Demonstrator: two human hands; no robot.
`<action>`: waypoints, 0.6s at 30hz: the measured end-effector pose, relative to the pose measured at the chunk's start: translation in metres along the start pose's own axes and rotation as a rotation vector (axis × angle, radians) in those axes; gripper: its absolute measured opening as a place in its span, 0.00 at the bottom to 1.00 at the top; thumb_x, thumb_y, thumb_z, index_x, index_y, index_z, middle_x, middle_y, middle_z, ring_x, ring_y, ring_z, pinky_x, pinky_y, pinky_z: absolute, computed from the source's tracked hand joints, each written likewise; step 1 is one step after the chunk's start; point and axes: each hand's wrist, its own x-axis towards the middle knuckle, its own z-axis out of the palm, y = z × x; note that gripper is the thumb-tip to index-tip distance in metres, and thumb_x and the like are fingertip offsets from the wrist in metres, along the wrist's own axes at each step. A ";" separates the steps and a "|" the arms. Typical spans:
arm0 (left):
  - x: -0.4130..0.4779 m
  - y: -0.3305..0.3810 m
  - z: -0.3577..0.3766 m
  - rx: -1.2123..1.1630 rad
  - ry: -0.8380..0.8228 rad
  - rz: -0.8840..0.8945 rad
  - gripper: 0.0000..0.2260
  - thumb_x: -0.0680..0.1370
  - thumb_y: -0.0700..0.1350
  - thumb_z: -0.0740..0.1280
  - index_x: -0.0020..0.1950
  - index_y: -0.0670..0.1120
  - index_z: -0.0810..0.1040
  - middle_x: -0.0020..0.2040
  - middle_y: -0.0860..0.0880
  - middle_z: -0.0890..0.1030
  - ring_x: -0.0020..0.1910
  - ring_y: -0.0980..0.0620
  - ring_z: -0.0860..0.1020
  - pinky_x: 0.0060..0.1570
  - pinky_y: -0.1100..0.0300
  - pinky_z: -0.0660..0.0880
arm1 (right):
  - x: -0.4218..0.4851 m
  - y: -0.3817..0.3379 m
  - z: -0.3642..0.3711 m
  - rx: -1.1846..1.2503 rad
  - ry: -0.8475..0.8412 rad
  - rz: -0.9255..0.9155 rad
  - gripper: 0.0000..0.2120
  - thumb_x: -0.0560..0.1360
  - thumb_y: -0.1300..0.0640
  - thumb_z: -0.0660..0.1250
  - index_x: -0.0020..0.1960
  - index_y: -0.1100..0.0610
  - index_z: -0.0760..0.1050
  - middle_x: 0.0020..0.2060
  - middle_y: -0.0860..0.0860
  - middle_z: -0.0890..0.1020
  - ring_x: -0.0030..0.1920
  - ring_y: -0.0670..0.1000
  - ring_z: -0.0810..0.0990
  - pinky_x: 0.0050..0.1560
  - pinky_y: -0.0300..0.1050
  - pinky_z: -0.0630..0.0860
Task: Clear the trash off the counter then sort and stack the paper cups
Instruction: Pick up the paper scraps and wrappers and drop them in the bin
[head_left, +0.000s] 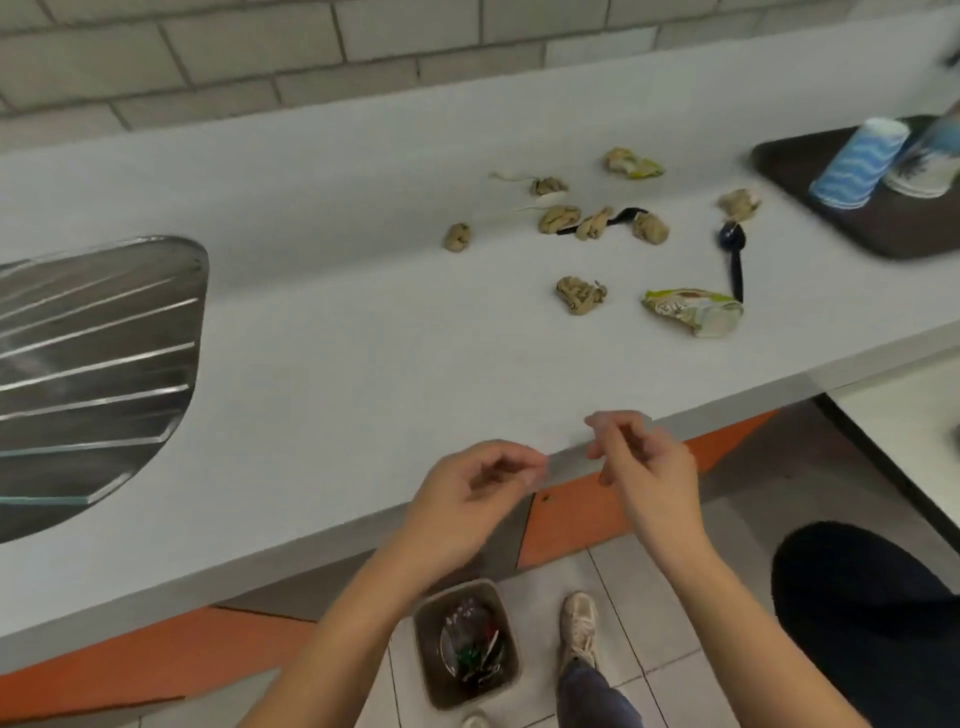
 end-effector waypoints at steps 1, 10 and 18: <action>0.012 0.018 -0.001 -0.012 0.025 0.046 0.07 0.77 0.41 0.67 0.47 0.52 0.82 0.48 0.53 0.84 0.50 0.57 0.81 0.53 0.67 0.75 | 0.018 -0.013 -0.013 -0.002 0.009 -0.014 0.05 0.77 0.55 0.66 0.45 0.52 0.81 0.32 0.47 0.81 0.29 0.44 0.76 0.32 0.36 0.73; 0.198 0.094 -0.004 -0.034 0.378 0.168 0.05 0.77 0.38 0.66 0.48 0.46 0.81 0.43 0.47 0.83 0.41 0.53 0.80 0.43 0.64 0.77 | 0.215 -0.017 -0.106 -0.456 0.225 0.006 0.13 0.75 0.52 0.65 0.58 0.54 0.76 0.45 0.52 0.80 0.46 0.55 0.79 0.43 0.43 0.69; 0.328 0.077 -0.010 0.361 0.462 0.092 0.06 0.77 0.40 0.66 0.51 0.45 0.82 0.45 0.50 0.80 0.44 0.55 0.76 0.43 0.68 0.70 | 0.295 -0.004 -0.129 -0.591 0.161 0.107 0.14 0.76 0.50 0.65 0.59 0.54 0.74 0.46 0.56 0.82 0.47 0.57 0.79 0.41 0.44 0.68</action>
